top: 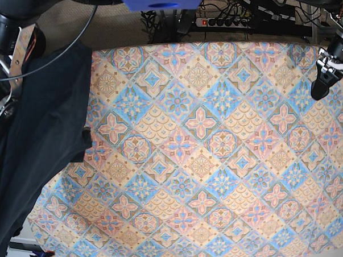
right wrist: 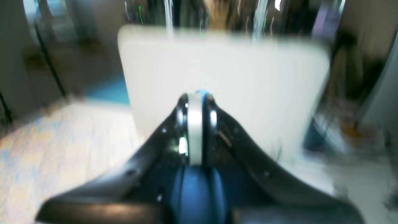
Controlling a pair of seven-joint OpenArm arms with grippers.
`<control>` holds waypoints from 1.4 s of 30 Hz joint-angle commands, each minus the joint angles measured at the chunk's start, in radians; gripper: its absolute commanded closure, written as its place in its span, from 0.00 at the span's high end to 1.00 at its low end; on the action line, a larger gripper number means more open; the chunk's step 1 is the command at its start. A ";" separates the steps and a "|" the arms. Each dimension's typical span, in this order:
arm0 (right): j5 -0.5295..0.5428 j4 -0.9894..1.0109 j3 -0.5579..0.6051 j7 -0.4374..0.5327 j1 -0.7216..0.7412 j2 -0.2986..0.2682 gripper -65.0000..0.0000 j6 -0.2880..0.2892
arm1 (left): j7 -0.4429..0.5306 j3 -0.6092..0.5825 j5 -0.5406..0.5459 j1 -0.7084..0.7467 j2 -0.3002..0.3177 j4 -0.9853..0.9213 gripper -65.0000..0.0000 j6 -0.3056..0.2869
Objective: Layout the t-shirt on the table in an organized manner, then fold the t-shirt properly
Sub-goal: 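Lower the shirt with the right gripper and release it in a heap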
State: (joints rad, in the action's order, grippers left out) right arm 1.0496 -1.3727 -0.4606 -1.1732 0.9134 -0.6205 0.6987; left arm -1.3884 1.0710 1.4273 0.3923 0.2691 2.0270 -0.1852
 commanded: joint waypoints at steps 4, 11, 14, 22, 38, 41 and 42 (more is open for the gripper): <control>-0.134 0.062 0.076 0.078 0.154 0.106 0.01 -0.001 | 0.016 0.005 -0.015 0.000 -0.020 0.014 0.00 -0.003; -0.360 0.066 0.211 0.255 0.289 0.284 0.01 -0.001 | 0.016 -0.044 -0.018 0.003 -0.024 0.014 0.00 -0.001; -0.443 0.069 0.259 0.313 0.369 0.351 0.01 -0.001 | 0.016 -0.061 -0.020 0.007 -0.024 0.014 0.00 -0.001; -0.504 0.072 0.259 0.336 0.392 0.422 0.01 -0.001 | 0.014 -0.061 -0.030 0.009 -0.047 0.013 0.00 -0.001; -0.377 0.011 0.185 0.243 0.129 0.064 0.01 -0.001 | 0.022 -0.202 -0.039 -0.034 -0.066 0.013 0.00 0.005; -0.378 -0.015 0.187 0.241 -0.053 0.015 0.01 -0.001 | 0.022 -0.203 -0.082 -0.042 -0.067 0.013 0.00 0.005; -0.384 -0.027 0.187 0.243 -0.126 0.015 0.01 -0.001 | 0.022 -0.203 -0.095 -0.051 -0.067 0.013 0.00 0.005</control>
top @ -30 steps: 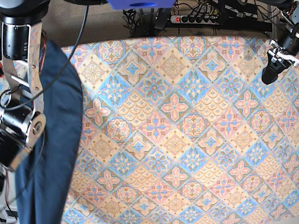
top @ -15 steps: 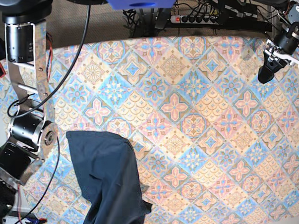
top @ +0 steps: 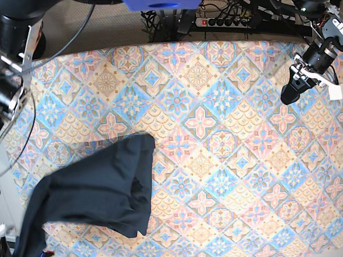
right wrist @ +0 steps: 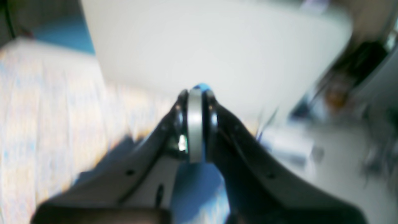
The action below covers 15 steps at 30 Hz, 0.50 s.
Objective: Layout the t-shirt on the table in an organized manner, then fold the t-shirt properly
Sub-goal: 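Lower the shirt with the right gripper and release it in a heap, then move the right gripper over the bunched shirt and grasp its fabric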
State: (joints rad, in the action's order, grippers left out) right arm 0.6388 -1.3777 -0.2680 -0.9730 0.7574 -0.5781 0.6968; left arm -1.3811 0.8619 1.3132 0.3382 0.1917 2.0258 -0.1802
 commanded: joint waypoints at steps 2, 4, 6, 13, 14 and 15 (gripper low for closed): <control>0.025 -0.036 -0.006 0.049 -0.071 -0.027 0.01 0.001 | 0.009 0.006 0.002 -0.012 0.010 0.014 0.00 0.000; 0.016 -0.044 -0.006 0.053 -0.160 -0.027 0.01 0.001 | 0.009 0.004 -0.013 -0.021 0.010 0.014 0.00 0.000; -0.043 -0.050 -0.006 0.055 -0.209 -0.027 0.01 0.001 | 0.009 -0.007 -0.013 -0.037 0.010 0.014 0.00 0.000; -0.409 -0.090 -0.004 0.187 -0.286 -0.024 0.02 0.001 | 0.015 -0.162 -0.106 -0.049 0.012 0.014 0.00 0.001; -0.469 -0.096 0.000 0.196 -0.287 -0.024 0.02 0.001 | 0.015 -0.177 -0.114 -0.050 0.012 0.014 0.00 0.001; -0.524 -0.099 0.000 0.200 -0.292 -0.024 0.02 0.001 | 0.016 -0.191 -0.116 -0.050 0.012 0.014 0.00 0.001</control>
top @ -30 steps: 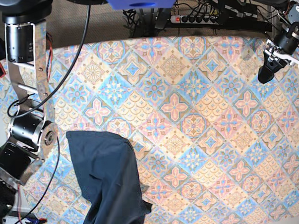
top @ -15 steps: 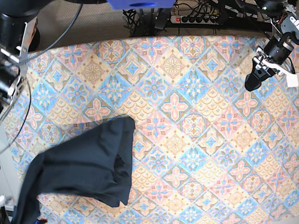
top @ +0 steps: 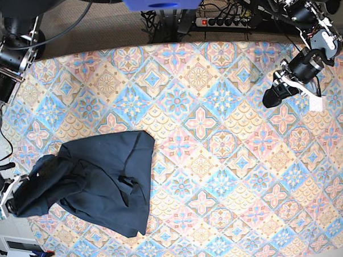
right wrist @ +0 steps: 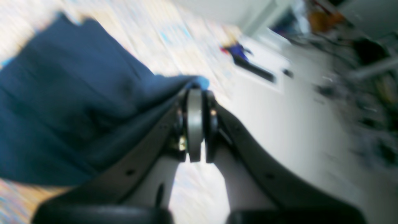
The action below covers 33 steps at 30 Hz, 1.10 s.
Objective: Layout the t-shirt on the table in an organized manner, then fold the t-shirt properly
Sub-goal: 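Move the right gripper over the bunched shirt and grasp its fabric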
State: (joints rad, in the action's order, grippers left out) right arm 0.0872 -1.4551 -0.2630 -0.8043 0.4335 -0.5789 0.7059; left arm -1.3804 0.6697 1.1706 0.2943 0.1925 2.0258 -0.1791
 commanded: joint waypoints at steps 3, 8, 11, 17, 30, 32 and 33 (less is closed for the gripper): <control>-0.132 -0.020 -0.005 0.030 0.023 -0.023 0.08 -0.008 | 0.016 -0.021 0.027 -0.007 0.011 0.014 0.00 0.000; -0.229 -0.025 -0.011 0.030 0.001 -0.022 0.32 -0.008 | 0.016 -0.026 0.032 -0.007 0.011 0.014 0.00 -0.001; -0.229 -0.052 -0.011 0.030 -0.037 -0.022 0.44 -0.008 | 0.016 -0.026 0.032 -0.007 0.011 0.014 0.00 -0.001; -0.160 -0.232 -0.031 0.030 -0.123 0.020 0.44 -0.008 | 0.014 -0.026 0.032 -0.007 0.015 0.014 0.00 -0.004; 0.270 -0.255 0.212 0.029 -0.186 0.043 0.43 -0.008 | 0.012 -0.024 0.032 -0.005 0.015 0.014 0.00 -0.006; 0.260 -0.164 0.278 0.035 -0.158 0.047 0.43 -0.008 | 0.012 -0.024 0.032 -0.005 0.015 0.014 0.00 -0.006; 0.260 -0.114 0.302 0.036 -0.141 0.064 0.43 -0.008 | 0.012 -0.024 0.027 -0.005 0.015 0.014 0.00 -0.006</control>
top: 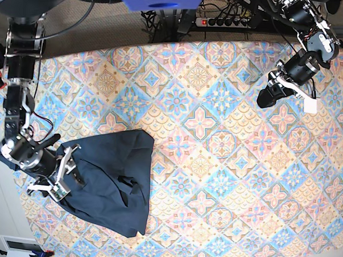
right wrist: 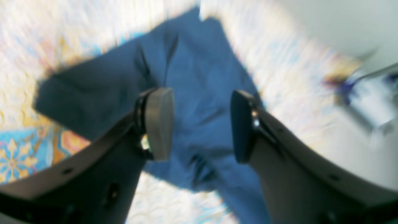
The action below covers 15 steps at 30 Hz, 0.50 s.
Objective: Layout the t-shirt on the table in an organized manner, then fold the t-shirt properly
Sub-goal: 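Move the right gripper over the bunched shirt and grasp its fabric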
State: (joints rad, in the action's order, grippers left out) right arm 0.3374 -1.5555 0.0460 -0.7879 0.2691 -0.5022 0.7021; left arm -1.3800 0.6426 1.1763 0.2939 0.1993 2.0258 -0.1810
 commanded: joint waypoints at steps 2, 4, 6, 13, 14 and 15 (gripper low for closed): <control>0.010 0.076 0.027 0.022 0.045 0.026 0.43 -0.004 | 0.012 0.003 0.021 -0.005 0.009 0.014 0.00 -0.004; 0.010 0.140 0.038 0.023 0.052 0.064 0.43 -0.004 | 0.012 0.003 0.024 -0.005 0.009 0.014 0.00 -0.004; 0.009 0.197 0.044 0.028 0.062 0.098 0.43 -0.004 | 0.012 0.003 0.021 -0.005 0.009 0.014 0.00 -0.004; -0.111 0.321 0.082 0.132 0.085 0.115 0.43 -0.004 | 0.012 0.003 0.026 -0.006 0.009 0.014 0.00 -0.004; -0.136 0.332 0.088 0.150 0.094 0.124 0.43 -0.004 | 0.012 0.003 0.026 -0.006 0.009 0.014 0.00 -0.004; -0.160 0.346 0.091 0.164 0.114 0.136 0.43 -0.004 | 0.012 0.003 0.026 -0.006 0.009 0.014 0.00 -0.004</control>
State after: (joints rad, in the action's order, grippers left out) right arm 0.1467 -1.1873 0.1383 -0.6666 0.3397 -0.3656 0.6960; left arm -1.3804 0.6407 1.1778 0.2935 0.1970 2.0258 -0.1810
